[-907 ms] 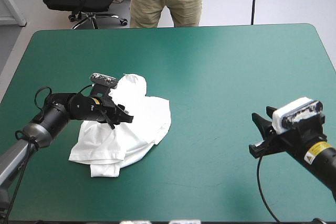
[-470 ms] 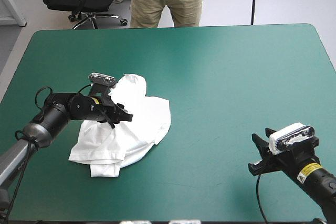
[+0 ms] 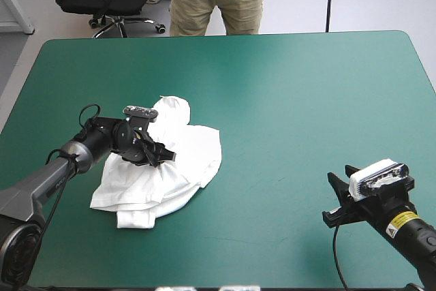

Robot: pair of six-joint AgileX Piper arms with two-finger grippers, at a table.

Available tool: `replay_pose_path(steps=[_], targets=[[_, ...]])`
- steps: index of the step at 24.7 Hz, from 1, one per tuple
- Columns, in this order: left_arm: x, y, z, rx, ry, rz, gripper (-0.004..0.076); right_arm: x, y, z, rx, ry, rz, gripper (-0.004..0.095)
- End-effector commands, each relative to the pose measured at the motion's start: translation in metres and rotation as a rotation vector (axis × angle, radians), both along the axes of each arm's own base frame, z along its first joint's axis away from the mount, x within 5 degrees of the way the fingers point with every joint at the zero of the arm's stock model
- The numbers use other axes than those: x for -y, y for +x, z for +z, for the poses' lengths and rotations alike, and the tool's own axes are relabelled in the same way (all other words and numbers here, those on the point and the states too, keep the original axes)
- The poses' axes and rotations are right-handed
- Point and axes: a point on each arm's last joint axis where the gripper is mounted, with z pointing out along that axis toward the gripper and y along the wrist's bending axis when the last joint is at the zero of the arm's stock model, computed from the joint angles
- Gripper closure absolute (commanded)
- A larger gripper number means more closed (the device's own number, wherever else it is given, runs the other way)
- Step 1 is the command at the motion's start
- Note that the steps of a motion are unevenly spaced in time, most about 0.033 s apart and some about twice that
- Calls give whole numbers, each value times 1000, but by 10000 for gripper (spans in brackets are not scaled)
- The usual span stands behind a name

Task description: Fold the cloth

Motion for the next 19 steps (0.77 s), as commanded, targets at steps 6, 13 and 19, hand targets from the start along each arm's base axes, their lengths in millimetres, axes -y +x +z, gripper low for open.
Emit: replay_pose_path(steps=[6, 13, 19], targets=[[9, 7, 13, 67, -62, -60, 736, -1, 1, 23, 116, 57, 1, 530], [56, 14, 22, 101, -139, -289, 741, 0, 2, 24, 124, 39, 0, 530], [165, -4, 17, 61, -136, -656, 741, 0, 2, 23, 122, 40, -2, 530]])
